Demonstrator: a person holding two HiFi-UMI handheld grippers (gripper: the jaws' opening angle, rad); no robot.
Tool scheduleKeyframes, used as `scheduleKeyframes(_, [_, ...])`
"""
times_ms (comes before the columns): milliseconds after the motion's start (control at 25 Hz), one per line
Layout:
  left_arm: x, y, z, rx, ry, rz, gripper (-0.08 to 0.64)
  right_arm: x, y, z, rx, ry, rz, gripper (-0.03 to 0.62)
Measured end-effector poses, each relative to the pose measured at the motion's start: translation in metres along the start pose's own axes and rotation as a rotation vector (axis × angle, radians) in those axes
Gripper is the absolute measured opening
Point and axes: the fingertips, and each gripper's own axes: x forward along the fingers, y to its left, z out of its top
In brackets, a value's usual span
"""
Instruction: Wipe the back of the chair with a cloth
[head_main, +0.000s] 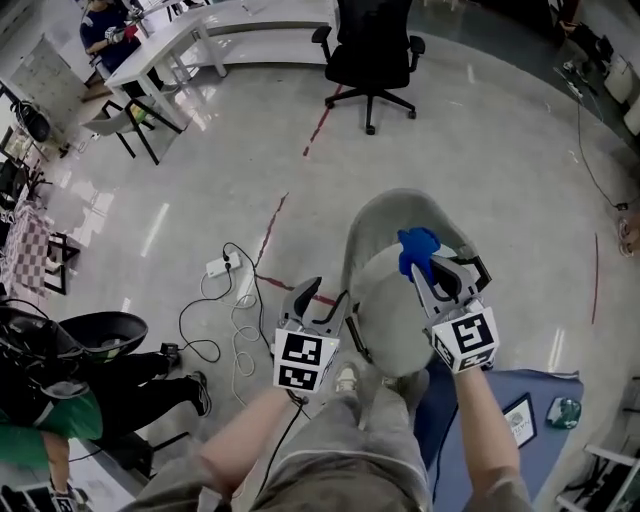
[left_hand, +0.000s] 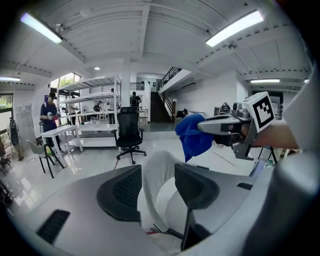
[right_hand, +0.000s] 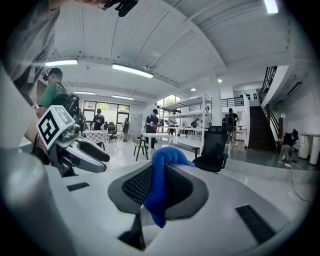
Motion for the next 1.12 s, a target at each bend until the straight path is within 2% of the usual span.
scheduleKeyframes(280, [0.045,0.008,-0.01,0.016,0.07,0.034,0.224,0.047,-0.023,-0.031,0.026,0.04,0.074,0.075])
scheduleKeyframes(560, [0.102,0.019,-0.069,-0.005,0.156,0.046,0.224,0.094,-0.028,-0.085,0.047,0.08,0.153,0.075])
scheduleKeyframes(800, [0.141,0.029,-0.108,-0.039,0.22,0.05,0.224,0.133,-0.026,-0.114,0.05,0.098,0.225,0.075])
scheduleKeyframes(960, [0.168,0.035,-0.133,-0.055,0.263,0.051,0.224,0.156,-0.022,-0.136,0.092,0.102,0.273,0.075])
scheduleKeyframes(1120, [0.188,0.034,-0.155,-0.087,0.312,0.022,0.23,0.174,-0.013,-0.151,0.08,0.115,0.324,0.075])
